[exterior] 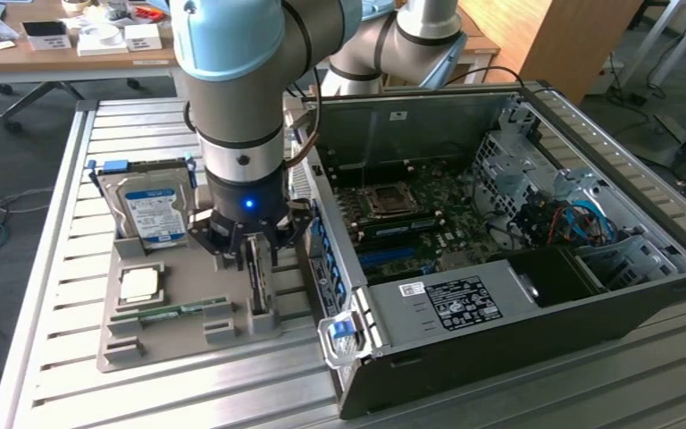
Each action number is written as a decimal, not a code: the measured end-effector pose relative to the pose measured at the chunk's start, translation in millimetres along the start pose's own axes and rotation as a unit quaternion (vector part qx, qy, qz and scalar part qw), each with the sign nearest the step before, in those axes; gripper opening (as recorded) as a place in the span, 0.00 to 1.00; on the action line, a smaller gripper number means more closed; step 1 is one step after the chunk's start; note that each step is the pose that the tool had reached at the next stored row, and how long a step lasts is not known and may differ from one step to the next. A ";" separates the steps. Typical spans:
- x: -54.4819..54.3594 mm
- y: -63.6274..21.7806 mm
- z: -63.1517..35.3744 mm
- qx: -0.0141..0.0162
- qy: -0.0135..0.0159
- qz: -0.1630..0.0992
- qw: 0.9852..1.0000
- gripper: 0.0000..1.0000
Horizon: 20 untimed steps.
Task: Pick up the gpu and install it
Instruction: 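Pick up the gpu and move the gpu toward the slot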
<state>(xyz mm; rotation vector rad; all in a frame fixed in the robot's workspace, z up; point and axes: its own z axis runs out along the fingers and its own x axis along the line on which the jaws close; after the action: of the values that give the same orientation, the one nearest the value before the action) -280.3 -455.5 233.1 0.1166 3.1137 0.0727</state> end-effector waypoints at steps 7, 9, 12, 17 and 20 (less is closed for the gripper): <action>2.1 -0.2 0.0 0.000 0.000 0.000 1.000 0.49; 2.3 -0.2 0.0 0.000 0.000 0.000 1.000 0.49; 2.4 -0.2 0.0 0.000 0.000 0.000 1.000 0.49; 2.5 -0.2 0.0 0.000 0.000 0.000 1.000 0.49; 2.5 -0.2 0.0 0.000 0.000 0.000 1.000 0.41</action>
<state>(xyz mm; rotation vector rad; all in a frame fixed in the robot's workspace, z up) -282.7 -455.5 233.1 0.1166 3.1137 0.0727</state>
